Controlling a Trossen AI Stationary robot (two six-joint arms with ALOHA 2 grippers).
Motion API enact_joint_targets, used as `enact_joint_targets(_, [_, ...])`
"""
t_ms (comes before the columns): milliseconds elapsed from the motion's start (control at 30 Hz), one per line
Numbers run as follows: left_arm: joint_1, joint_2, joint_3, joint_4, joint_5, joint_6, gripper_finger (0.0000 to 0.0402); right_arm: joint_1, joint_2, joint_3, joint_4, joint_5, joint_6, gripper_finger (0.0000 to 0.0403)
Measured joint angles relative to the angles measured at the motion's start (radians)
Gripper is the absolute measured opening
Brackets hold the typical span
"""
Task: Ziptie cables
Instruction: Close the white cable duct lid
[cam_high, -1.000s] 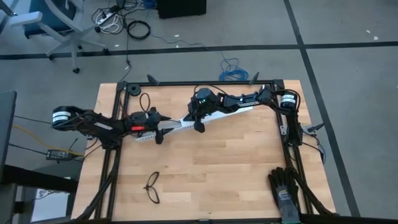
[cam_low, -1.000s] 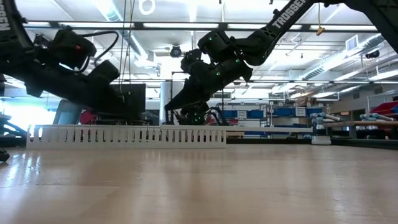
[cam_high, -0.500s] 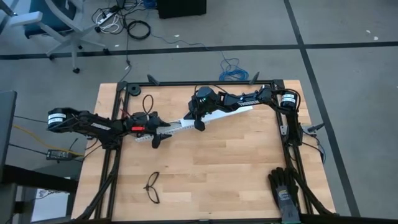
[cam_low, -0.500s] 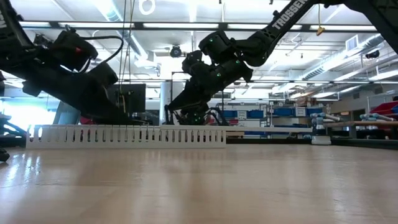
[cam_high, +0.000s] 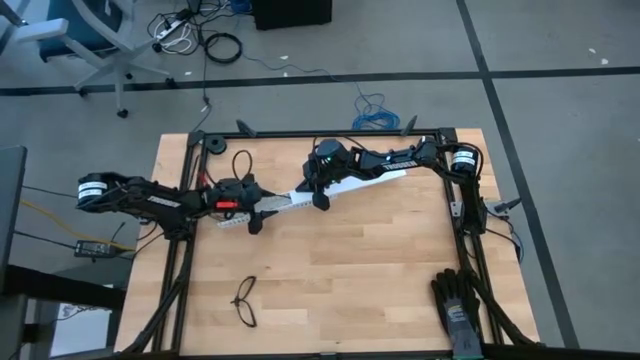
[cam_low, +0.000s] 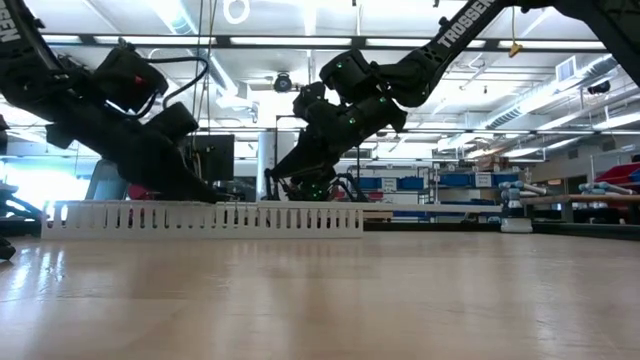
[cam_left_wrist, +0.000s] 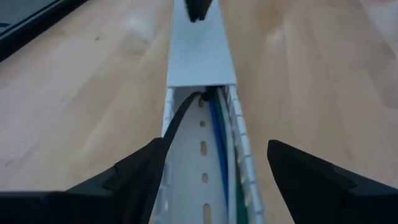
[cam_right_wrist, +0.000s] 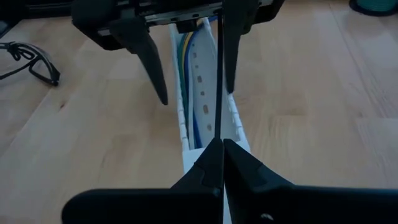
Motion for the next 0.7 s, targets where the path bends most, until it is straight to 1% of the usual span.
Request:
enact_joint_targets(133, [0.0,0.004,-0.004,-0.099,-0.014,-0.013,0.0298,0.0,0.0,0.0,-0.003,0.0,0.0,0.0])
enact_joint_targets(300, [-0.001,0.012,-0.002,-0.11,-0.03,-0.012,0.0298,0.001,0.0,0.0,-0.008,0.0,0.001,0.0])
enact_joint_targets(367, [-0.001,0.016,-0.003,-0.111,-0.035,-0.014,0.0294,0.006,0.0,0.0,-0.037,0.0,0.001,0.0])
enact_joint_targets(467, [-0.001,0.019,-0.002,-0.107,-0.048,-0.016,0.0277,0.013,0.001,-0.001,-0.103,0.009,-0.006,0.0])
enact_joint_targets(533, [-0.001,0.019,-0.002,-0.106,-0.052,-0.015,0.0259,0.016,0.005,-0.001,-0.131,0.023,-0.008,0.0])
enact_joint_targets(700, [-0.001,0.019,-0.002,-0.098,-0.055,-0.011,0.0217,0.02,0.039,0.001,-0.106,0.045,-0.011,0.0])
